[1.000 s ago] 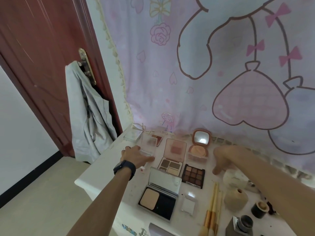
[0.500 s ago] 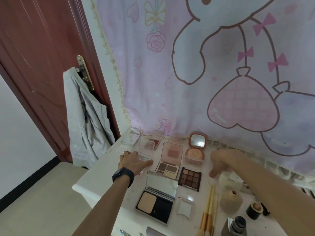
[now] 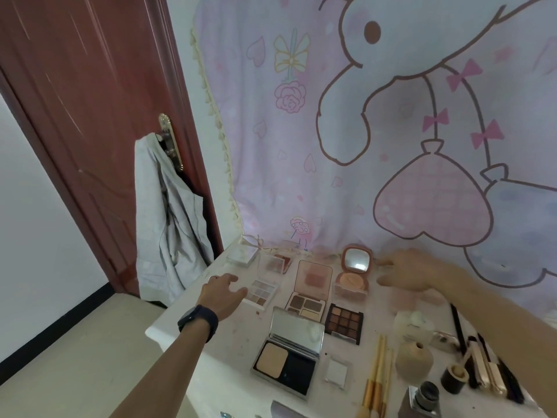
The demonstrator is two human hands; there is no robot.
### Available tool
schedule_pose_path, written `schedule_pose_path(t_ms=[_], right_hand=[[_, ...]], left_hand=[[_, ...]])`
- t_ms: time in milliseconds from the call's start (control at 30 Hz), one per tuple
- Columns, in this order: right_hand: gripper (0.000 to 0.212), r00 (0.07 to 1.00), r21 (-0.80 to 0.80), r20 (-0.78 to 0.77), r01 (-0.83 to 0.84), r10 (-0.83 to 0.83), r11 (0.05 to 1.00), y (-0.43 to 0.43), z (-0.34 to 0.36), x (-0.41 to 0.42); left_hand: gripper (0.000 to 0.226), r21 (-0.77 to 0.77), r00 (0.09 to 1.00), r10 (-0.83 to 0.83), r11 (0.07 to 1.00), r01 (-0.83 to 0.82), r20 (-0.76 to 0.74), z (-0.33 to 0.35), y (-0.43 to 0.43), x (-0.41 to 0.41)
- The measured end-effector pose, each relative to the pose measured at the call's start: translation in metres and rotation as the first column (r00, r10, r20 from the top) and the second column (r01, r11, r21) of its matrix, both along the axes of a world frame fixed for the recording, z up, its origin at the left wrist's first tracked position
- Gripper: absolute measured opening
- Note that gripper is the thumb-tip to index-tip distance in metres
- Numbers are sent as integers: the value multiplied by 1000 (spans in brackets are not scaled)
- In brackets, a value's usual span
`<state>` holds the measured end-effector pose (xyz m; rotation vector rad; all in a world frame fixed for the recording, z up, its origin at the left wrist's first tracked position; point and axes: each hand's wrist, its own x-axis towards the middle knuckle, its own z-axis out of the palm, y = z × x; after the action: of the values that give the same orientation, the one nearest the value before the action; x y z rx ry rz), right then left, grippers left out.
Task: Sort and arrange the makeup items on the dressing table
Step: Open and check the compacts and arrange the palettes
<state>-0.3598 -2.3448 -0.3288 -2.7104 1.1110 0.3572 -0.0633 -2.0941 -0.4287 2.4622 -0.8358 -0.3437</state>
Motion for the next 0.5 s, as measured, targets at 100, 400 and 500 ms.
schedule_pose_path(t_ms=[100,400,500], right_hand=[[43,970,-40,238,-49,57,998,27,29,-4],[35,745,-155,546,-359,383,920,187,13,75],[42,754,-85,506,-440,419,894,225,-34,113]], left_hand=[[46,-29,1000,11,1000,-11,24,4,24,10],[36,24,996,-3,1000,1,87,-6,91,34],[34,86,994,-56,995,48,95,-15,106,36]])
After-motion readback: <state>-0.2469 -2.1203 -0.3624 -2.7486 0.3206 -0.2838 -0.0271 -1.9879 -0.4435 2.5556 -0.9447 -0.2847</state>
